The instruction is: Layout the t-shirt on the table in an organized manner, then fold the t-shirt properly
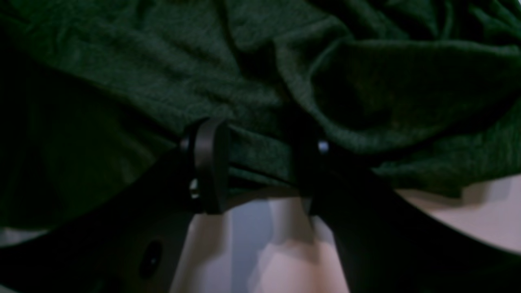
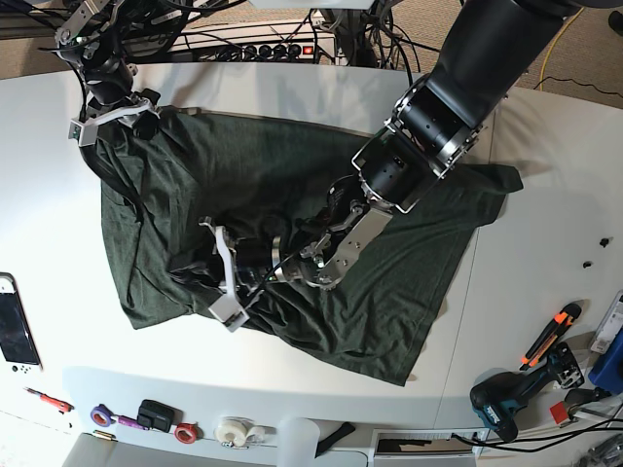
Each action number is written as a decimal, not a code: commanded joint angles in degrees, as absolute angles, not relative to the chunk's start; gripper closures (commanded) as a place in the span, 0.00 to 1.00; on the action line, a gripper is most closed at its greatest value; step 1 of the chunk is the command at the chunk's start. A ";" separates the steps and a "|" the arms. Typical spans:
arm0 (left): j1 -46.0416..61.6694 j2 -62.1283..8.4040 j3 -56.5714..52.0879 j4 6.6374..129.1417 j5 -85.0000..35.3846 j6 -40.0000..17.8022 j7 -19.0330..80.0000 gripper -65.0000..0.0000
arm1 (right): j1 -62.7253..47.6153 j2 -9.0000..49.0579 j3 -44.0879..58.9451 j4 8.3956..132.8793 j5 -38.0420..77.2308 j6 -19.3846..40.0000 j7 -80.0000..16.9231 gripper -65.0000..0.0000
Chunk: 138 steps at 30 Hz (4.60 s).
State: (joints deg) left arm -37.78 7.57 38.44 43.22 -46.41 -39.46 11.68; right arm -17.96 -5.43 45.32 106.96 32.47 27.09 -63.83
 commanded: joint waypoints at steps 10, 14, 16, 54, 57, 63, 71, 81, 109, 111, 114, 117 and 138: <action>-35.24 3.25 37.95 66.74 -56.14 -40.00 24.45 1.00 | -18.09 -5.06 45.39 107.57 32.27 27.46 -63.77 0.59; -31.40 -1.21 37.95 78.76 -59.29 -40.00 29.95 1.00 | -18.09 -5.06 45.39 107.57 32.29 27.46 -63.37 0.59; -29.21 -3.68 37.95 84.25 -60.18 -40.00 30.65 1.00 | -18.09 -5.06 45.39 107.57 32.29 27.46 -63.35 0.59; -23.94 -6.13 33.82 76.73 -32.14 -10.24 32.01 0.49 | -18.09 -5.08 45.39 107.57 31.88 27.46 -63.96 0.59; -25.69 -2.83 33.82 70.87 -32.14 -10.55 31.86 0.49 | -18.09 -5.08 45.39 107.57 31.90 27.46 -64.10 0.59; -28.25 2.11 33.82 67.24 -23.59 -8.95 30.41 0.49 | -18.11 -5.08 45.39 107.57 31.88 27.44 -64.16 0.59; -29.78 2.94 33.82 67.24 -7.11 -8.32 31.14 0.48 | -18.09 -5.06 45.39 107.57 31.88 27.46 -64.18 0.59; -28.73 1.91 33.87 65.82 -5.93 -7.01 29.10 0.49 | -18.09 -5.08 45.39 107.57 31.90 27.44 -64.14 0.59; -31.44 1.74 24.08 83.85 -28.32 -22.48 33.58 1.00 | -18.11 -5.06 45.39 107.57 31.90 27.46 -64.29 0.59; -31.44 1.72 20.73 86.26 -34.94 -29.17 35.75 1.00 | -18.09 -5.06 45.39 107.57 31.90 27.46 -64.27 0.59; -31.44 1.48 15.66 88.47 -45.80 -37.01 40.16 1.00 | -18.09 -5.06 45.39 107.57 31.90 27.46 -64.27 0.59; -31.40 -0.91 11.20 89.30 -55.94 -40.00 42.85 1.00 | -18.11 -5.06 45.39 107.57 31.90 27.46 -64.27 0.59; -18.85 -22.70 -16.12 89.32 -73.38 -40.00 50.19 1.00 | -18.09 -4.75 45.39 107.57 32.12 27.44 -63.57 0.59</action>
State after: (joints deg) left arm -17.32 -22.02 -15.73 88.40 -71.53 -39.51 51.51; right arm -17.96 -5.10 45.28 106.91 32.03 27.29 -63.79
